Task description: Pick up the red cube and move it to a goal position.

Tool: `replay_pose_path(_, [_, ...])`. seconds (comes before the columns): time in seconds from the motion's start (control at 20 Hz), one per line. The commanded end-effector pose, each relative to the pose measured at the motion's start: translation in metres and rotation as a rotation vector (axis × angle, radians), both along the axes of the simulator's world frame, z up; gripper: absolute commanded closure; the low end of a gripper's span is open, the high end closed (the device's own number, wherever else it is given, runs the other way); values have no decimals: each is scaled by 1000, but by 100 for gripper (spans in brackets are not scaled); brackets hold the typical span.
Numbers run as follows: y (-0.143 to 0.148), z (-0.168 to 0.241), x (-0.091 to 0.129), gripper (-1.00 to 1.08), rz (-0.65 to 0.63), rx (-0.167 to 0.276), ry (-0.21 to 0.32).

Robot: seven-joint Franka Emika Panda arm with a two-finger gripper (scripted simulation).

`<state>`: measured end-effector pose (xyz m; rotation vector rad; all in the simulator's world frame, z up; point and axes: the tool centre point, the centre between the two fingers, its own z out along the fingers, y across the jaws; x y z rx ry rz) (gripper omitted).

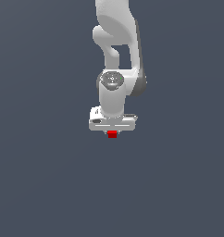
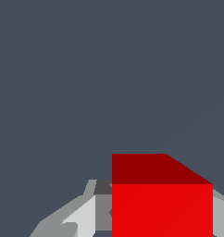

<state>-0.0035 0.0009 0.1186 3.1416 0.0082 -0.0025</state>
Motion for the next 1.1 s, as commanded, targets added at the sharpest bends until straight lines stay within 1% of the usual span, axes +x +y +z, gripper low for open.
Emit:
replay_pose_path(0.0, [2, 28, -1, 108, 0, 0, -1])
replay_pose_path(0.3, [6, 89, -1, 108, 0, 0, -1])
replay_pose_path(0.55, [9, 126, 0, 108, 0, 0, -1])
replay_pose_path(0.8, [11, 148, 0, 108, 0, 0, -1])
replay_pose_path(1.05, [11, 155, 1, 108, 0, 0, -1])
